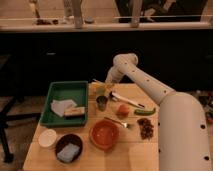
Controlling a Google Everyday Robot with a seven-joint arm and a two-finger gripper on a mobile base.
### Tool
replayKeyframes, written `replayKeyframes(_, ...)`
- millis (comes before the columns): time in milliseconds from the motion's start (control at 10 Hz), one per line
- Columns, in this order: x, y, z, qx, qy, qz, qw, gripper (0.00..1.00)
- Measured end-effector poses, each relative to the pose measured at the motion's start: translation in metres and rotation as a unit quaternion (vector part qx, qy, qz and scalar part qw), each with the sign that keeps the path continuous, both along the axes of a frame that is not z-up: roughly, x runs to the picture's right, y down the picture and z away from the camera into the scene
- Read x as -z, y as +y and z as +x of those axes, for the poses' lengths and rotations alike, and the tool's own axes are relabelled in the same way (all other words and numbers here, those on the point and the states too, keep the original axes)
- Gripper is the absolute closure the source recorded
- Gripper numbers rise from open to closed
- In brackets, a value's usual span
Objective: Place banana in paper cup
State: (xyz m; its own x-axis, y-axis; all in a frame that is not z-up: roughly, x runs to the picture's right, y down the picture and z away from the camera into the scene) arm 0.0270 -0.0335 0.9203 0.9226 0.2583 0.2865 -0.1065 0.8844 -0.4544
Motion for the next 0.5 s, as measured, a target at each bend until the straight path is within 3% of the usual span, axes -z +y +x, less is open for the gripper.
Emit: replayKeyframes(500,0.044,-0.005,-0.002,0.020,-0.028,0.025,0.9991,1.00)
